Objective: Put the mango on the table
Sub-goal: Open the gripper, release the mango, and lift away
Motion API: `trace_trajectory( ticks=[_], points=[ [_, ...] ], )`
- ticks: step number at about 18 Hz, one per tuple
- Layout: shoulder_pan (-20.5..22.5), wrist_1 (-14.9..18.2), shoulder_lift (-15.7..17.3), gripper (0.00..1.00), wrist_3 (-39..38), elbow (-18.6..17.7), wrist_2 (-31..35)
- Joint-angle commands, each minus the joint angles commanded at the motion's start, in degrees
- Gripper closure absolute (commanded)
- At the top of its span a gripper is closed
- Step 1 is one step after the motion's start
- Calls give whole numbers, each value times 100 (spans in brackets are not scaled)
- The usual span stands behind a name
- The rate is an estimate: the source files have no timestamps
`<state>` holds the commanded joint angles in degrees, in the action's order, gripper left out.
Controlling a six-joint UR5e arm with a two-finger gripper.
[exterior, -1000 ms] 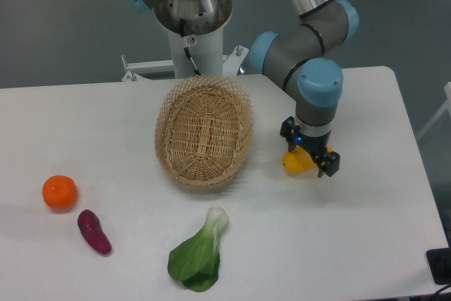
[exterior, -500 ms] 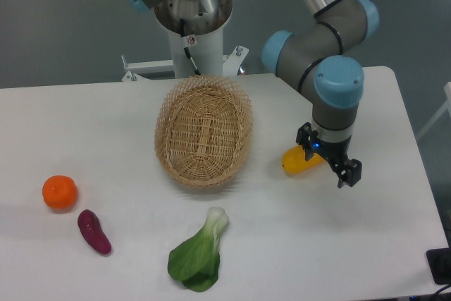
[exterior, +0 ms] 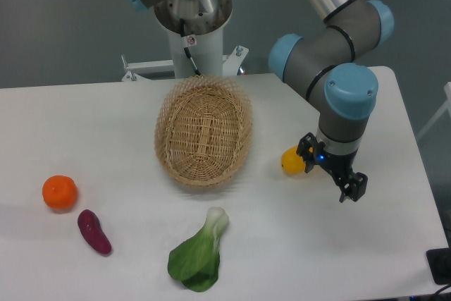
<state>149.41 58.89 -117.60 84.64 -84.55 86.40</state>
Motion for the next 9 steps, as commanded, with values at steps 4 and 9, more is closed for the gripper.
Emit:
trace_trajectory(
  ticks=[4,9],
  points=[
    [0,0,-9,0,-9,-9,26],
    [0,0,0,0,-9,-70,44]
  ],
)
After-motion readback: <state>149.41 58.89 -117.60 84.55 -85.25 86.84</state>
